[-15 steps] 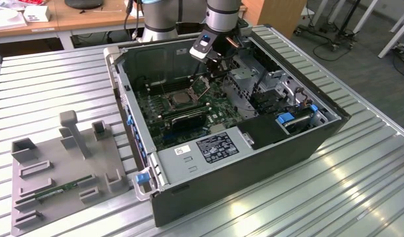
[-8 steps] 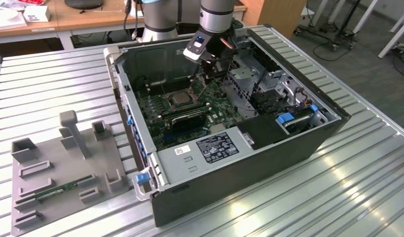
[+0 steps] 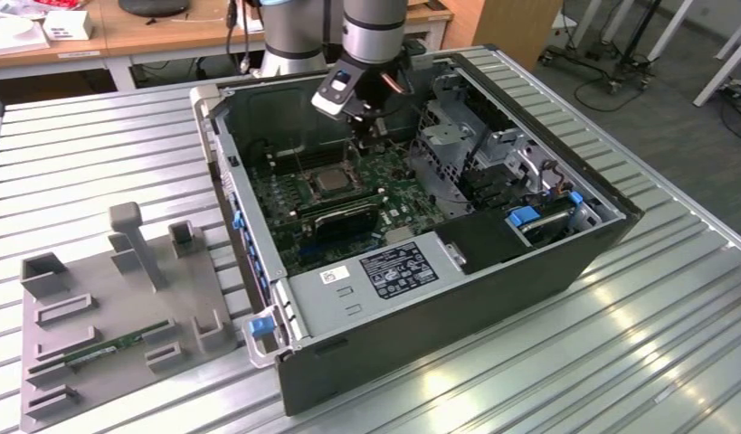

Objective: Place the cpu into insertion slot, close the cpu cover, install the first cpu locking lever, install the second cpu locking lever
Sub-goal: 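Close the cpu cover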

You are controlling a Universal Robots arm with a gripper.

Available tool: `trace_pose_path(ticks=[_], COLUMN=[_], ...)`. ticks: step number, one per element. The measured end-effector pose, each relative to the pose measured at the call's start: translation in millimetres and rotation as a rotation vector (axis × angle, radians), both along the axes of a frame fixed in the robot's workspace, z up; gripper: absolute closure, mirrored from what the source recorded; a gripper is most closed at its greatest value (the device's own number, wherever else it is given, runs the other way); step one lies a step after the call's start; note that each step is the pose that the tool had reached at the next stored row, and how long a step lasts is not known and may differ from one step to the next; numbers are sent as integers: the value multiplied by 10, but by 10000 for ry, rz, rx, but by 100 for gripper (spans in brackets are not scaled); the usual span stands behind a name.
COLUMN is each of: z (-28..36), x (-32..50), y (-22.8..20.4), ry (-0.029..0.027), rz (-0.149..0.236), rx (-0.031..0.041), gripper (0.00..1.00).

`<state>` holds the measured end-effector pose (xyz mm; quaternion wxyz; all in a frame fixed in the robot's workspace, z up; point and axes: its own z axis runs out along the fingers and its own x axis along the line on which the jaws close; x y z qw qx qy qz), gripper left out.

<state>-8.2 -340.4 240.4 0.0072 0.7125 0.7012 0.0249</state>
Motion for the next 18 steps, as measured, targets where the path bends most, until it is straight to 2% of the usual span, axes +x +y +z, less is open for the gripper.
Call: trace_pose_path(ticks=[4,6,18], z=[-1,-2,-5], x=[-174,-214,-242], y=[0,0,0], ry=[-16,-19,-20], rz=[2,-1,1], rx=[-1,1,2], gripper=[89,89,89])
